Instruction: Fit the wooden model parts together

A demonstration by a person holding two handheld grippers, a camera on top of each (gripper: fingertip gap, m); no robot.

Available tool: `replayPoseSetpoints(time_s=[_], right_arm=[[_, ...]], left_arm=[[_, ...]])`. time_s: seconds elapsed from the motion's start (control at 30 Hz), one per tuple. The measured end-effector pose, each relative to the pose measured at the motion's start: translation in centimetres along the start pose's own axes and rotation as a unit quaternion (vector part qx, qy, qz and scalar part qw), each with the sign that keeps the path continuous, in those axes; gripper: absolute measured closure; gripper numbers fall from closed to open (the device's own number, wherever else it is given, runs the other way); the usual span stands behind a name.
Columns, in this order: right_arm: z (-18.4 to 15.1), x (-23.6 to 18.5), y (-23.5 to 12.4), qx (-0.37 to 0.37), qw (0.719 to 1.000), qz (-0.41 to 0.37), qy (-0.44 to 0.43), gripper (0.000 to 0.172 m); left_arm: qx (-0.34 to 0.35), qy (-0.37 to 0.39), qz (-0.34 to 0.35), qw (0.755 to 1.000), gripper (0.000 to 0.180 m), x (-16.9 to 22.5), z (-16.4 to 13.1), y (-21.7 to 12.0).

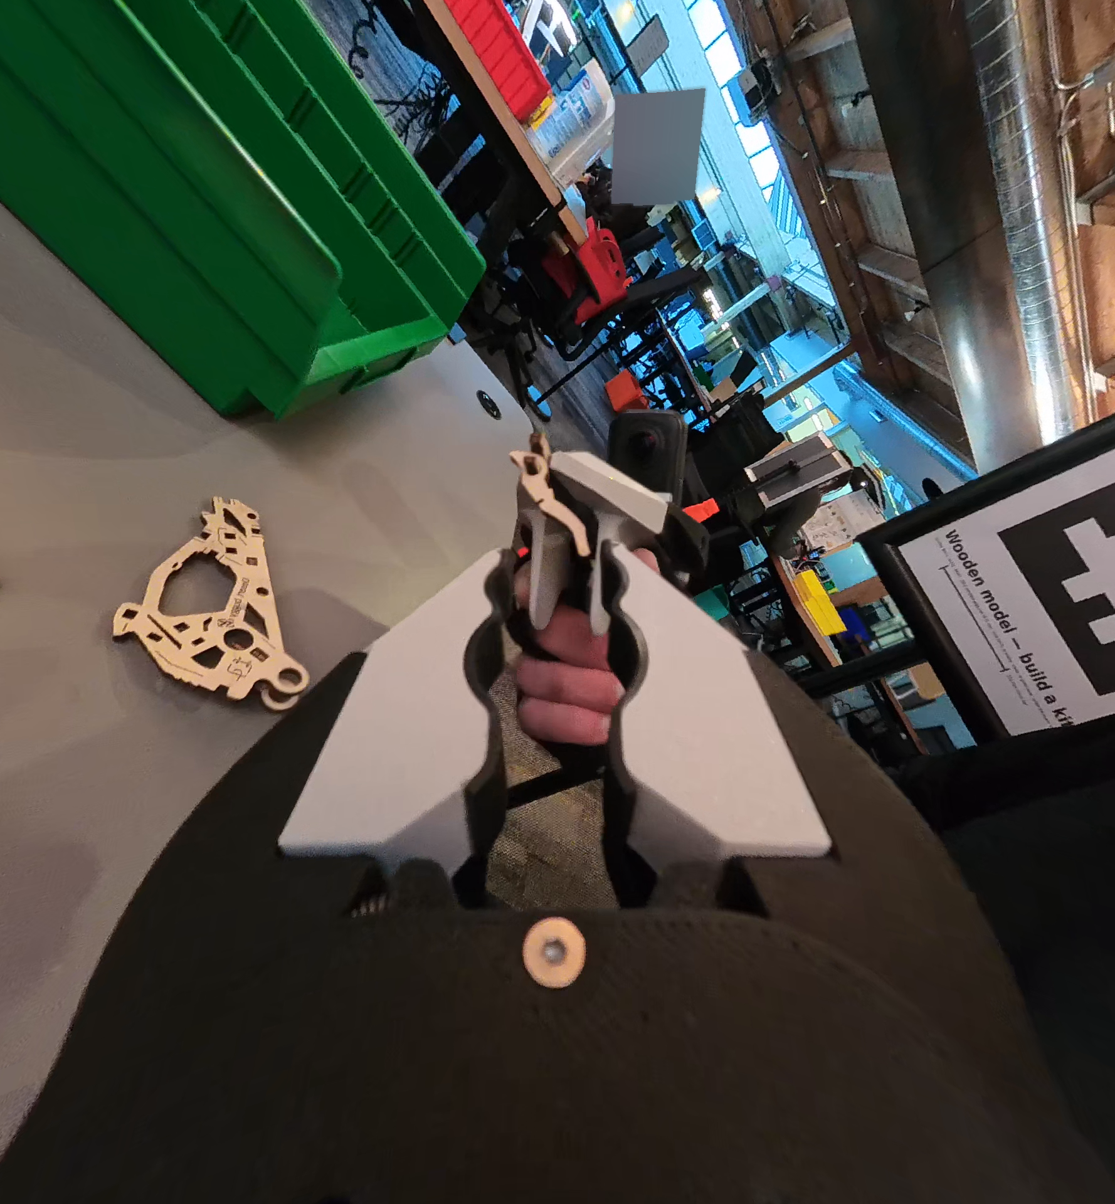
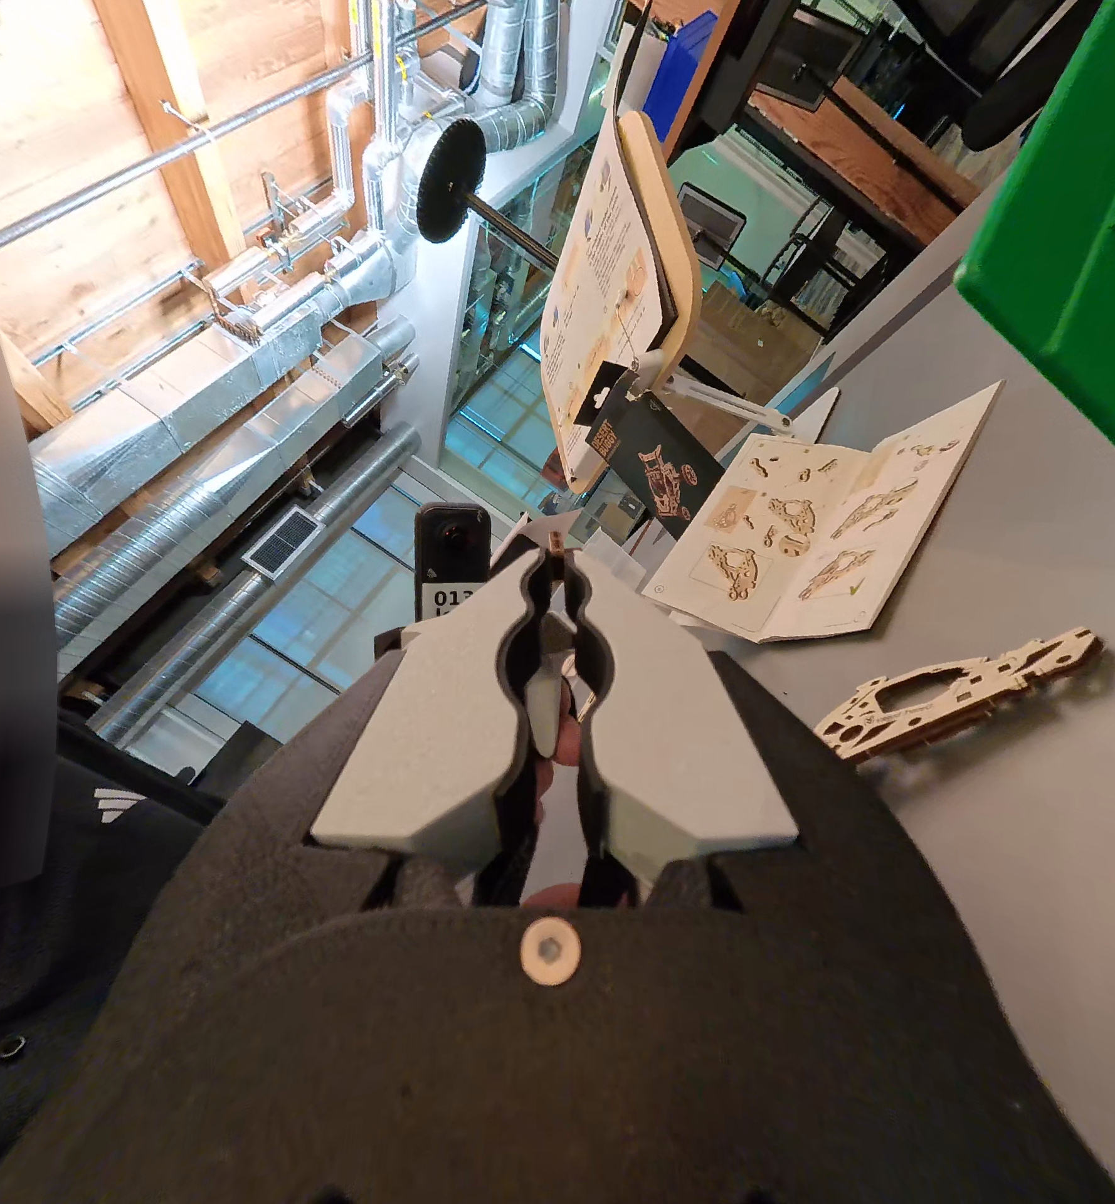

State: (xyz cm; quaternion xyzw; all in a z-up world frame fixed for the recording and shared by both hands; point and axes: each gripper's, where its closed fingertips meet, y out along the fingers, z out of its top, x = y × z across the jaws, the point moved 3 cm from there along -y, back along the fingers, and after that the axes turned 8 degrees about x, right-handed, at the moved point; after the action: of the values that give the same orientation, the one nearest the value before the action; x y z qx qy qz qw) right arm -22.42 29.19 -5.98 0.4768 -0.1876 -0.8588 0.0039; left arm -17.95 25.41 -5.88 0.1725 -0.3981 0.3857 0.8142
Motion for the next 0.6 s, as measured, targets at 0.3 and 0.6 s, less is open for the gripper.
replayPoseSetpoints(time_s=[0.3, 0.6], right_arm=[[-0.7, 0.7, -0.2, -0.038, 0.999, -0.034, -0.012, 0.172], [-2.4, 1.6, 0.2, -0.089, 0.988, -0.123, -0.024, 0.171]], left_arm=[[-0.028, 0.042, 0.03, 0.998, 0.146, -0.5, -1.7, -2.5], [-0.06, 0.284, 0.132, 0.948, 0.14, -1.7, -1.3, -2.7]])
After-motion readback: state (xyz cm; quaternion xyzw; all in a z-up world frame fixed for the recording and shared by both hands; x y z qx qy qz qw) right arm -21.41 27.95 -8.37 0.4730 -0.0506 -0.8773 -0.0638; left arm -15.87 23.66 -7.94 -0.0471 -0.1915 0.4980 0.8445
